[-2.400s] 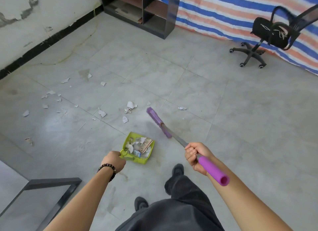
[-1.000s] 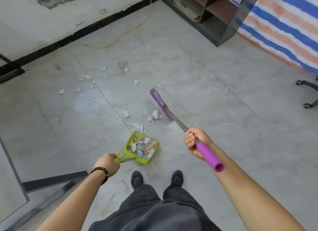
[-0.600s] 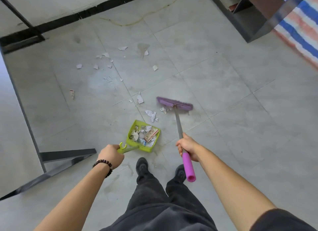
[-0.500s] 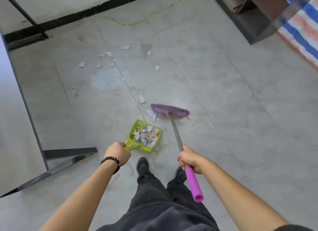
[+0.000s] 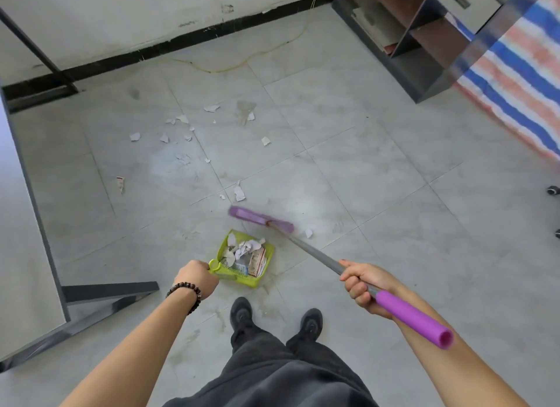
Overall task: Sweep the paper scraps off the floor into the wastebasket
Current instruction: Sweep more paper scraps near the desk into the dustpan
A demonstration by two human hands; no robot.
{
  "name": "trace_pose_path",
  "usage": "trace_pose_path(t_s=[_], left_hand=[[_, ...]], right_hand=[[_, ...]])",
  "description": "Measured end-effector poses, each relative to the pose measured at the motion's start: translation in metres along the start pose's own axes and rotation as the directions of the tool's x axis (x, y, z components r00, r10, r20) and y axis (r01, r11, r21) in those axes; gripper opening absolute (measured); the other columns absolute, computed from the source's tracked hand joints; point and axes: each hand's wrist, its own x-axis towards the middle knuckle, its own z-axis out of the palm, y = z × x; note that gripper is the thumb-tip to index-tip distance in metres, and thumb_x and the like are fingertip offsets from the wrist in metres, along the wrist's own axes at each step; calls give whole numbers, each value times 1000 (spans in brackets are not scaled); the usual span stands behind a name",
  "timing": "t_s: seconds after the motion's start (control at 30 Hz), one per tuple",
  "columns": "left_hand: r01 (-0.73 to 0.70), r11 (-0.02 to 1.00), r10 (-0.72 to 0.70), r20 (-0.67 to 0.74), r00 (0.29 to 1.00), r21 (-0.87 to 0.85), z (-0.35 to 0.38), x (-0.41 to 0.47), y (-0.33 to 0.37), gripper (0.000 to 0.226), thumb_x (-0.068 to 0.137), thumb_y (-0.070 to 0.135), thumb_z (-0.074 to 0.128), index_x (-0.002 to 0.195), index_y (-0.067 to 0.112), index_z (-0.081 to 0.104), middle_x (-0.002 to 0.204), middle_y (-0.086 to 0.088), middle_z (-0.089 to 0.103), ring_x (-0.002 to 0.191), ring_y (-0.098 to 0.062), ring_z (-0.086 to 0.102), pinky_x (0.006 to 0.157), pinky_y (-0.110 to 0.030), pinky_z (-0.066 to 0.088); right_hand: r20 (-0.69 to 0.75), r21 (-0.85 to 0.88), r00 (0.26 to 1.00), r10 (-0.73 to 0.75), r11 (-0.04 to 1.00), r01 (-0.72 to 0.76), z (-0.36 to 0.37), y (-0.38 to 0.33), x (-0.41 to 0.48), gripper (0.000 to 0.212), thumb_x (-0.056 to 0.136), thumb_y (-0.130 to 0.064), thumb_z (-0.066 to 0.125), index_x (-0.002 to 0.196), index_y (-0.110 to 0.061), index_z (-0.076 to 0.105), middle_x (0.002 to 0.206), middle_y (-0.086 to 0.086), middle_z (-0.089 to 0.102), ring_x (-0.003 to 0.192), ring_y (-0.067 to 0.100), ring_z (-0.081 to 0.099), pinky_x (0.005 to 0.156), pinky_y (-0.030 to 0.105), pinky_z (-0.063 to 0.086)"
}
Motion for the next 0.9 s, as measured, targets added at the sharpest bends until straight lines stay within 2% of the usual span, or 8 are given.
trace_pose_path(t_s=[0.2,0.3,0.5,0.57,0.63,0.73,0.8,0.9], left_hand=[[11,1000,-11,-20,1000,9,5,7,-2,12,82,9,55,83,11,67,68,-4,61,64,-26,57,54,-23,43],[17,1000,-17,-18,1000,8,6,12,-4,17,80,7,55,86,10,70,69,-6,63,61,-25,57,51,-21,41],[2,1000,-2,-12,1000,2,7,15,-3,13,81,5,55,83,10,67,68,-5,62,58,-24,55,49,-21,40],[6,1000,-6,-6,1000,-1,6,17,-3,14,80,4,54,82,7,67,67,-6,61,57,-24,53,47,-20,37],[2,1000,-2,2,1000,2,4,15,-2,15,79,4,52,81,6,67,66,-6,58,55,-22,51,46,-20,35],[-16,1000,16,9,1000,9,2,10,-4,18,80,4,52,85,6,69,68,-5,59,57,-21,52,46,-22,36],[-29,999,29,15,999,15,-3,7,-9,21,81,5,51,89,7,70,71,-5,61,61,-22,54,47,-23,37],[-40,999,40,11,999,4,-18,7,-23,22,81,7,50,90,9,70,71,-4,61,62,-23,55,49,-22,38]], right_hand=[[-126,-105,986,-109,990,96,8,5,41,77,91,3,49,152,-31,17,42,-6,35,30,4,34,31,12,29],[-123,-121,983,-138,985,123,25,12,54,76,85,8,43,150,-24,21,45,-5,35,34,5,35,33,15,31],[-33,95,999,0,995,4,44,36,57,69,85,7,41,143,-29,30,45,-8,34,33,4,37,33,14,32],[64,180,997,36,983,-47,37,40,42,48,86,5,41,118,-30,45,42,-8,33,30,4,36,29,14,30],[152,302,987,50,949,-94,25,39,24,32,80,7,50,85,-24,43,41,-9,29,26,3,33,25,13,28],[292,445,956,-5,886,-132,14,34,-1,53,51,21,72,73,-18,44,42,-6,33,26,5,36,22,17,31],[356,474,934,-38,869,-145,21,30,-9,52,47,22,74,63,-16,41,42,-5,34,25,6,37,21,21,33],[368,409,928,-48,905,-115,50,21,-12,60,45,19,77,79,-18,45,45,-6,34,27,4,37,22,18,32]])
